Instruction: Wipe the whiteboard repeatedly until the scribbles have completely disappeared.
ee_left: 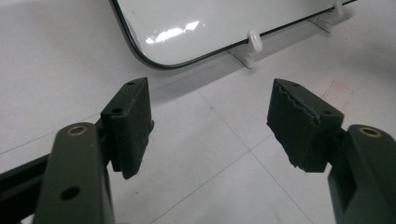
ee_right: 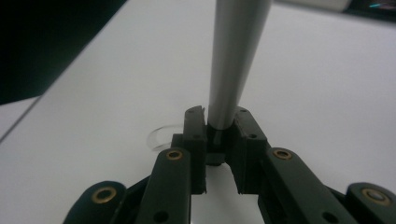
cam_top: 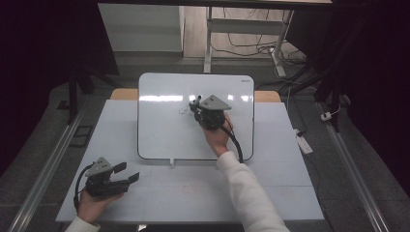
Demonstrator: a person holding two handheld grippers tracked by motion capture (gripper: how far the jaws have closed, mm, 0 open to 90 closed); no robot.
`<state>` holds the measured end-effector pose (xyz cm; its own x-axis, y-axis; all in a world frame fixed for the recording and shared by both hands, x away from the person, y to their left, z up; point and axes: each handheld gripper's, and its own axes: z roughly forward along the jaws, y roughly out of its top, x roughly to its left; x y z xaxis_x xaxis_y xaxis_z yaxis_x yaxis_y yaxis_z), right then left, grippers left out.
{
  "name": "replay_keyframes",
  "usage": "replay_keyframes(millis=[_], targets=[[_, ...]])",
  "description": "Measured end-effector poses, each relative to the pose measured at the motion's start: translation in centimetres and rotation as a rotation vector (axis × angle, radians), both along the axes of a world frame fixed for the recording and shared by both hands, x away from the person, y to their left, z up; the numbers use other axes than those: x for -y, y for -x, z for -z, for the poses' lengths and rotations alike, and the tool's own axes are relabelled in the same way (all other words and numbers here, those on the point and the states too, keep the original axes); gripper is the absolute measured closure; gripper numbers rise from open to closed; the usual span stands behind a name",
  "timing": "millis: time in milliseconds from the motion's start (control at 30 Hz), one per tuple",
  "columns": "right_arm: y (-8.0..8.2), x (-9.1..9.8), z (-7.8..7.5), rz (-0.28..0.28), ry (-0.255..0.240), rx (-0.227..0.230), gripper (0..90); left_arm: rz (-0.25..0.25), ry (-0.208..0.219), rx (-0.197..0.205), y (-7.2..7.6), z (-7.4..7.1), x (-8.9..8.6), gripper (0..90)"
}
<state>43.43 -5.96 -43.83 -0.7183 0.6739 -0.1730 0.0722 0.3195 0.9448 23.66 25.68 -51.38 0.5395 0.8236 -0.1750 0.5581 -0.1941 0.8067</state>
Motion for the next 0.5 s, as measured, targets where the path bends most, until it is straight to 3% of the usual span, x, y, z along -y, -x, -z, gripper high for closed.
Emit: replay_keyframes(millis=[67,133,267,333,433,500], targets=[[1.0,-1.0,0.9,-0.062,0.057,-0.001,77.4,0.002,0.0,-0.001,0.0,0.0,0.0,31.4],[1.2,-1.4,1.0,-0.072,0.096,0.016,77.4,0.004,-0.003,0.001,0.1,0.0,0.1,31.4],[-0.7,0.1,-0.7,0.026,0.031,0.036,77.4,-0.002,0.003,0.005,0.2,-0.1,0.1,31.3],[-1.1,0.7,-0.9,0.042,-0.015,0.007,77.4,0.0,0.002,0.004,0.1,-0.1,0.0,31.3],[0.2,-0.2,0.1,-0.034,0.049,-0.001,77.4,0.0,0.0,0.001,0.0,0.0,-0.1,31.3],[1.2,-0.7,0.8,-0.065,0.11,0.026,77.4,0.0,0.0,0.003,0.1,-0.1,-0.1,31.3]])
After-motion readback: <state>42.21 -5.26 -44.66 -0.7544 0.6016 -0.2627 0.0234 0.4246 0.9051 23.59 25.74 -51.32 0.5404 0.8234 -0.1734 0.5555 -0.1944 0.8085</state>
